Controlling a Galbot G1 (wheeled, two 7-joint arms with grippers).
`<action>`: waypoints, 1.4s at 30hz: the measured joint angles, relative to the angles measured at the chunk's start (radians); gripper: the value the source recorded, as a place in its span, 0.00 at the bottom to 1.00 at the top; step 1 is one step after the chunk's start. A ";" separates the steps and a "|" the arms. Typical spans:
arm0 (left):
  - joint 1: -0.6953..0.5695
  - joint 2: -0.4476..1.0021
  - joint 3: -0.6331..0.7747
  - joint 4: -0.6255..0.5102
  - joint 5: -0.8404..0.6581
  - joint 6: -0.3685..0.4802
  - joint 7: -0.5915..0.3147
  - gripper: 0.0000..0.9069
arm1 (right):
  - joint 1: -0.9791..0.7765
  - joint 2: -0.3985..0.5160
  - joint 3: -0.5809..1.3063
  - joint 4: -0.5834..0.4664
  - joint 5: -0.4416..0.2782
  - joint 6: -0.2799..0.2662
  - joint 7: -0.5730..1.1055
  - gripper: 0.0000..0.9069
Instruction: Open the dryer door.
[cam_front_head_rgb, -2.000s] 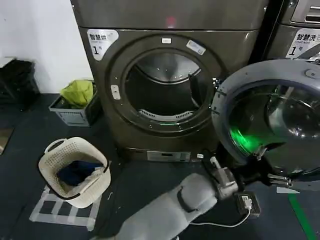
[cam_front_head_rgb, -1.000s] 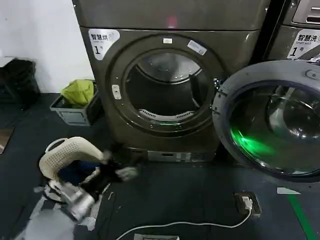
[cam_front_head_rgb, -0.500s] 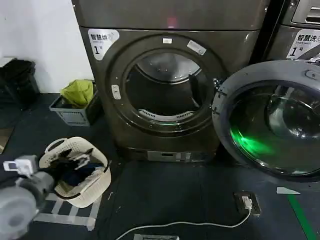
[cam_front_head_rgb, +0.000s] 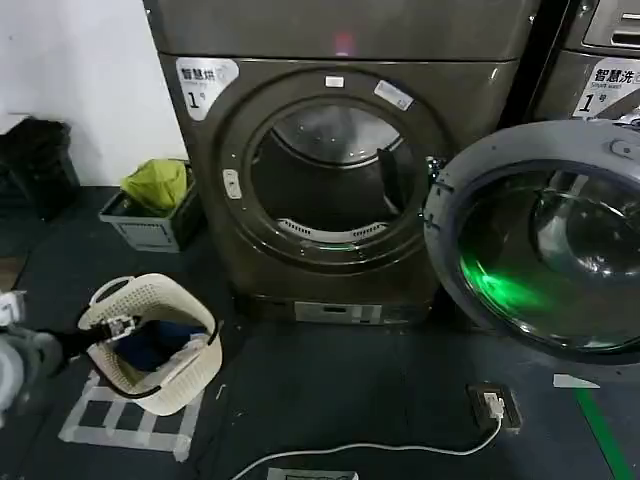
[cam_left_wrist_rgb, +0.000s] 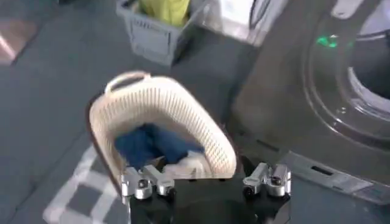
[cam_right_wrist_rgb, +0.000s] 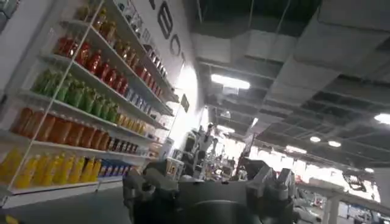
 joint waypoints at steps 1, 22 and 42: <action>-0.004 0.003 0.000 0.007 -0.020 0.000 -0.006 1.00 | 0.000 0.001 0.000 0.001 0.004 0.005 -0.002 1.00; -0.177 0.032 0.127 0.171 -0.096 0.000 -0.029 1.00 | -0.003 0.017 0.000 0.004 0.005 0.036 -0.025 1.00; -0.272 0.035 0.238 0.237 -0.103 0.000 -0.036 1.00 | 0.003 0.019 0.008 0.005 -0.003 0.038 -0.036 1.00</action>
